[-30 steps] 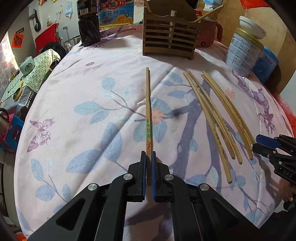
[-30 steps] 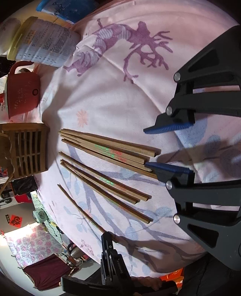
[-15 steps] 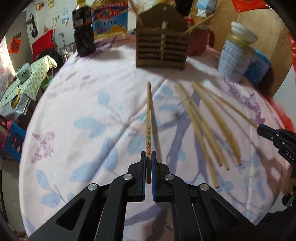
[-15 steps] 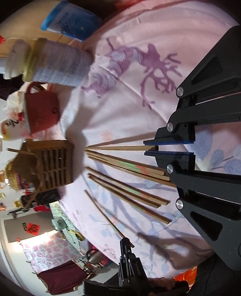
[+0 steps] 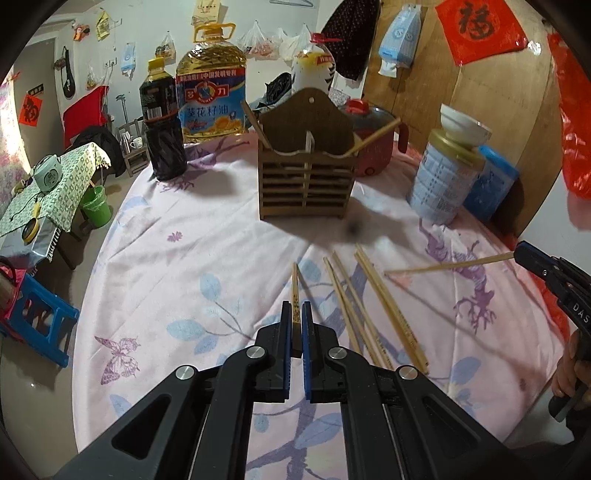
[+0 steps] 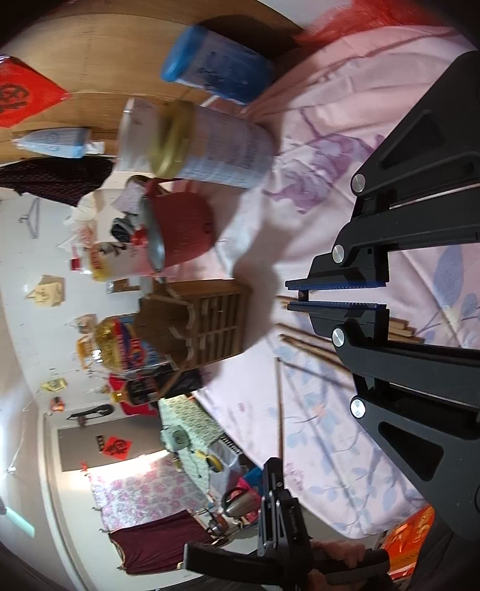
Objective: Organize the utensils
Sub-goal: 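Lift both held chopsticks and carry them above the wooden holder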
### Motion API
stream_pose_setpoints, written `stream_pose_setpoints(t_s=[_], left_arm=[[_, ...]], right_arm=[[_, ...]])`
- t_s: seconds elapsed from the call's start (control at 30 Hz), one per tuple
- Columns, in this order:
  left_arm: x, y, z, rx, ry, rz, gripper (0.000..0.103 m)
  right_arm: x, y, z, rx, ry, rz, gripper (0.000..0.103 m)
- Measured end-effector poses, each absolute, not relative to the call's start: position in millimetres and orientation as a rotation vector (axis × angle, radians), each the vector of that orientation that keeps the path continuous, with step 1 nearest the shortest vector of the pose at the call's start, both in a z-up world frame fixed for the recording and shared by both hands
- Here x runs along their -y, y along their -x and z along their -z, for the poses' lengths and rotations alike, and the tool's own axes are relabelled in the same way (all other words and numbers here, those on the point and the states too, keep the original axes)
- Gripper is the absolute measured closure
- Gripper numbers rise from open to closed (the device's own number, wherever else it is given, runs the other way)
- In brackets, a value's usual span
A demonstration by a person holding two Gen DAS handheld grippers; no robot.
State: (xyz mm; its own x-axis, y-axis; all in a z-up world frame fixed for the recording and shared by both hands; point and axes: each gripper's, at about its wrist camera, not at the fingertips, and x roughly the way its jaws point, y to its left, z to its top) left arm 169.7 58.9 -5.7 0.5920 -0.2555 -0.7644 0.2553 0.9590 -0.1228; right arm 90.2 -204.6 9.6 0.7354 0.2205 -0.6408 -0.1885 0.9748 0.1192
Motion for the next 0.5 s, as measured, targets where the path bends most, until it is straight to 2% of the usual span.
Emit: stream_pose_setpoints(t_s=[0.43, 0.47, 0.5], left_arm=[[-66, -184, -32, -0.851, 0.040, 0.361, 0.099], [-65, -183, -27, -0.865, 0.038, 0.369, 0.098], [-66, -182, -20, -0.878, 0.040, 0.365, 0.093]], right_arm=[[204, -95, -42, -0.640, -0.061, -0.238, 0.096], [204, -95, -42, -0.637, -0.065, -0.237, 0.096], [204, -95, -42, -0.639, -0.069, -0.237, 0.096]])
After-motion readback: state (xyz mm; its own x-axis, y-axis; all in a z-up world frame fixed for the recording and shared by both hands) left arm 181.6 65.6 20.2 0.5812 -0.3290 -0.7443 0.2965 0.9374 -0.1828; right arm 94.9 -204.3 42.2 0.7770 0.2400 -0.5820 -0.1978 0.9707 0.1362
